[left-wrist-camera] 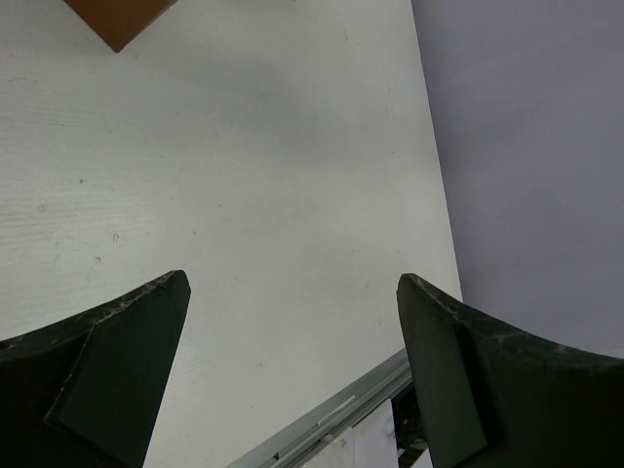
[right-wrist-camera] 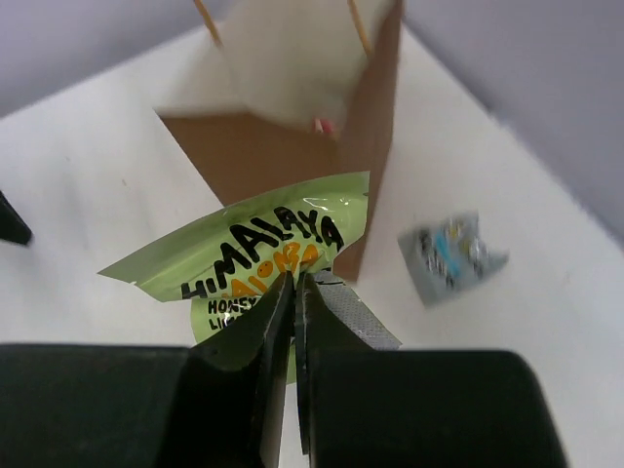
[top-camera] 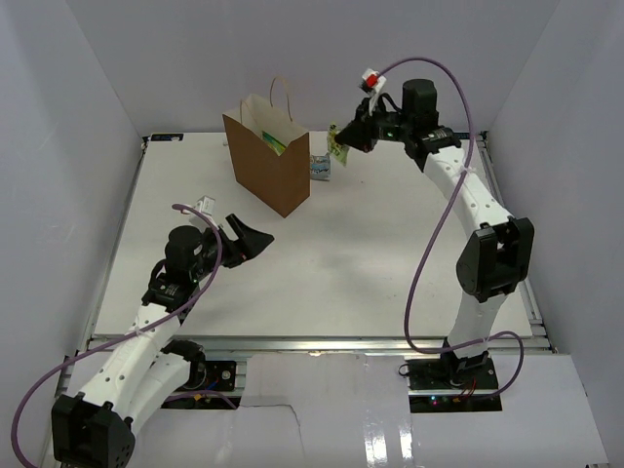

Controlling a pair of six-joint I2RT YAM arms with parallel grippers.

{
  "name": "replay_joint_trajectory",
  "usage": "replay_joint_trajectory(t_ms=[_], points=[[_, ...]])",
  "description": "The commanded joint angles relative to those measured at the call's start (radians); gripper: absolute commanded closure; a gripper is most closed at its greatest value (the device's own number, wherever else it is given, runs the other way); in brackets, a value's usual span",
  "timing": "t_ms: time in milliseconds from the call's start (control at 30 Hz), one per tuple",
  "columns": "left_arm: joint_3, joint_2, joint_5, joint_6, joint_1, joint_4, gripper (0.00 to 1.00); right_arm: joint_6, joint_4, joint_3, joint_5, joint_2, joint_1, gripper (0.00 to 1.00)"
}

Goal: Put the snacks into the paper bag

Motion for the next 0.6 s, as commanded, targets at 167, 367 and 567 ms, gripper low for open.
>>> replay_joint_trajectory(t_ms=[167,367,567], points=[[0.005,0.007,0.025,0.029,-0.001,0.037,0.02,0.122,0.199,0.258,0.318,0.052,0.284,0.92],[0.002,-0.026,0.011,0.032,-0.001,0.012,0.02,0.113,0.315,0.398,0.585,0.202,0.339,0.92],[-0.005,-0.055,-0.003,0.034,-0.001,0.0,0.02,0.032,0.44,0.386,0.696,0.253,0.369,0.92]])
